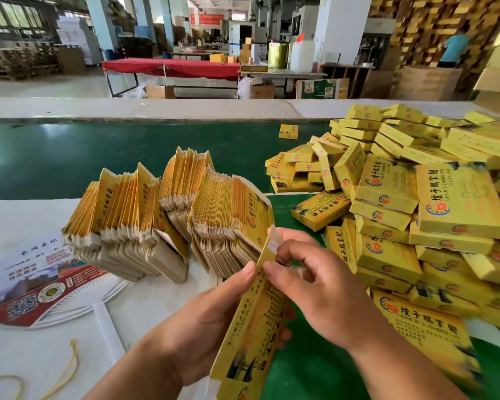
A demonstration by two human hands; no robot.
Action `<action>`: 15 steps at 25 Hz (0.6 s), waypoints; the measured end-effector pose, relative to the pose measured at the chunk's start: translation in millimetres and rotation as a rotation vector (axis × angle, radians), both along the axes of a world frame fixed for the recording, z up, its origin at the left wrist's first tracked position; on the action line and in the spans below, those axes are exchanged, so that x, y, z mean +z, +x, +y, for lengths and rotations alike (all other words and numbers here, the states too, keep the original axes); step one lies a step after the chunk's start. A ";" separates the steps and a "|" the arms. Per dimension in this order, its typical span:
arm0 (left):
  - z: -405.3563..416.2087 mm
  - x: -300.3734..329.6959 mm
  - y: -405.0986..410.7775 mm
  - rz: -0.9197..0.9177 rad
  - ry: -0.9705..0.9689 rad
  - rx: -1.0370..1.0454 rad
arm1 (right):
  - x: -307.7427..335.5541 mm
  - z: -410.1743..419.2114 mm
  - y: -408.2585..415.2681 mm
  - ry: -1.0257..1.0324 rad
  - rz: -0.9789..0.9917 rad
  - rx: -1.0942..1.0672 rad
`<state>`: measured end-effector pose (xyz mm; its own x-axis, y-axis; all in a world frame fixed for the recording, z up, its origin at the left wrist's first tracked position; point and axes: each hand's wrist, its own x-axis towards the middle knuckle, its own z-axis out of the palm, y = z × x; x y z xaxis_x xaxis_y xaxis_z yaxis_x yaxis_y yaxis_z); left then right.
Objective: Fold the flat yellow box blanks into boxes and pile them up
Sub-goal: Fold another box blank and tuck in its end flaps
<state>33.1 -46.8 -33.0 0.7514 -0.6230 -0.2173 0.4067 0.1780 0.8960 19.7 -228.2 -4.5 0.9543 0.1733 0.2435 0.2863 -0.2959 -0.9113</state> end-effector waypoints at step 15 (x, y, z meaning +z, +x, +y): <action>-7.8 18.6 -1.9 -0.339 -0.117 0.254 | -0.6 18.2 -16.3 0.020 -0.024 -0.106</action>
